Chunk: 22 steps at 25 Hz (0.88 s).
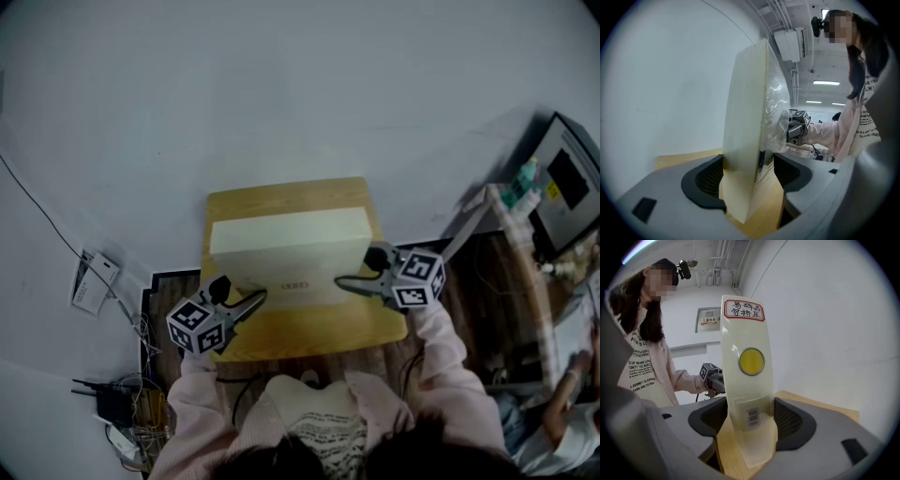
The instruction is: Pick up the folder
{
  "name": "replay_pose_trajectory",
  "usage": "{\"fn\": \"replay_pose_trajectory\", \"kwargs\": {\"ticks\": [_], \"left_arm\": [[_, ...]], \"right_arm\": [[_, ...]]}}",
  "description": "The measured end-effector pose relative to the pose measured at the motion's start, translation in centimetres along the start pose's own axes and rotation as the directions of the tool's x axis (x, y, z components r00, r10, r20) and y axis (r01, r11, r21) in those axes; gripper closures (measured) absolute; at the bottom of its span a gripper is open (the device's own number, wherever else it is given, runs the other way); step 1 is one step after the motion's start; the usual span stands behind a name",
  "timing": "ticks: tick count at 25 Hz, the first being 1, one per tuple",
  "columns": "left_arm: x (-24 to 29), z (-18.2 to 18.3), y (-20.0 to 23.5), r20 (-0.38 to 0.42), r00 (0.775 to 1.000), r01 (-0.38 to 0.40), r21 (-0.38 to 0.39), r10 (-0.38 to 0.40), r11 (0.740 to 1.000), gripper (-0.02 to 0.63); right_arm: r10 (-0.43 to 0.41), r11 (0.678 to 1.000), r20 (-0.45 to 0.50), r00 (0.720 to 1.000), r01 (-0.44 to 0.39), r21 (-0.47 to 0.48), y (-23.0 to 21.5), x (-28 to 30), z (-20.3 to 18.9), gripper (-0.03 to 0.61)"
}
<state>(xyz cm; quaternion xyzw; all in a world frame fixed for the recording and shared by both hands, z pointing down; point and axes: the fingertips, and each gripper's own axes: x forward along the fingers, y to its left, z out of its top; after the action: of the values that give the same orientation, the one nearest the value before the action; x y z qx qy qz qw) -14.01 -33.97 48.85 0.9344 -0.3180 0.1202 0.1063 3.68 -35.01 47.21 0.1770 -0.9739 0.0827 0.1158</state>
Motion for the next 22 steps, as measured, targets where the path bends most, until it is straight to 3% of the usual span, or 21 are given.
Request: {"fn": "replay_pose_trajectory", "kwargs": {"ticks": [22], "left_arm": [[-1.3, 5.5, -2.8, 0.127, 0.99, -0.063, 0.002, 0.062, 0.998, 0.262]], "right_arm": [[-0.013, 1.0, 0.102, 0.995, 0.012, 0.012, 1.0, -3.4, 4.9, 0.265]]}}
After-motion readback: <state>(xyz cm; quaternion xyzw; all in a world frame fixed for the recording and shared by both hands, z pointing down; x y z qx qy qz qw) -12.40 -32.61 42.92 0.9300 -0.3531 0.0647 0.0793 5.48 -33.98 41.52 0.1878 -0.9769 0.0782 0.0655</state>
